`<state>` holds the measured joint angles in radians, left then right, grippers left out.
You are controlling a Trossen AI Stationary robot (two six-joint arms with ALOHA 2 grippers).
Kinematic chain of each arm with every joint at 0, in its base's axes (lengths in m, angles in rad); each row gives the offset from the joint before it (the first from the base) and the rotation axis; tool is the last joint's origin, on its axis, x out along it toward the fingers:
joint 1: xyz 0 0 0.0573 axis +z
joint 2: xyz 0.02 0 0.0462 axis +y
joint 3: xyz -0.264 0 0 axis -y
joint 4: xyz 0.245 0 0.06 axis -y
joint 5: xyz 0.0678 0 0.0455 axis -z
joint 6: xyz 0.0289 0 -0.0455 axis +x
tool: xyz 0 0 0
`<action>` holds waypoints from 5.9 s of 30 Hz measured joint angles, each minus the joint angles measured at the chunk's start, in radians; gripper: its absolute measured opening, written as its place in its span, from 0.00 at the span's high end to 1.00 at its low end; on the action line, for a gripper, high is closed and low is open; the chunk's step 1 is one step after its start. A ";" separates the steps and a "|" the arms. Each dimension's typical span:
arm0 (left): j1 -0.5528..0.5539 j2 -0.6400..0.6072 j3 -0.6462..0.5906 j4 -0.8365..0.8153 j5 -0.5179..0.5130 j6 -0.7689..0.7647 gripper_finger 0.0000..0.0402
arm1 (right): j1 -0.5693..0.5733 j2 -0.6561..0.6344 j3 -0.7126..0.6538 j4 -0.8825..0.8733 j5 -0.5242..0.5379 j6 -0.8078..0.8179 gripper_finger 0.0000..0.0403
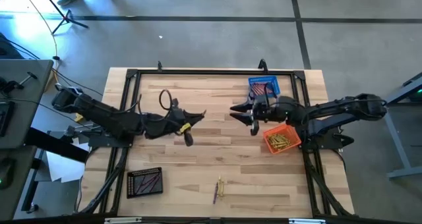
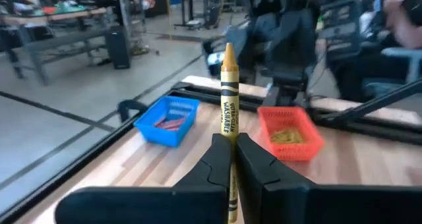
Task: Sort crayons
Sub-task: Put the yellow crayon into the orange basket
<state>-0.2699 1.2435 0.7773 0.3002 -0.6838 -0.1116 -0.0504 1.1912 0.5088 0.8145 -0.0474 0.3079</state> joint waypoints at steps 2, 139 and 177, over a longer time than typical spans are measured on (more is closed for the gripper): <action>0.023 0.017 0.000 0.046 0.047 -0.014 1.00 | 0.009 0.009 0.000 -0.004 0.038 0.069 0.67; 0.197 0.188 0.001 0.237 0.268 -0.068 0.74 | -0.052 -0.345 0.220 -1.352 0.120 0.343 0.98; 0.134 0.148 0.001 0.069 0.432 -0.120 0.75 | 0.258 -0.246 0.050 -0.963 -0.046 0.436 0.75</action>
<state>-0.1360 1.3918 0.7784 0.3694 -0.2517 -0.2313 0.2072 0.9454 0.5591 -0.1487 -0.0936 0.7443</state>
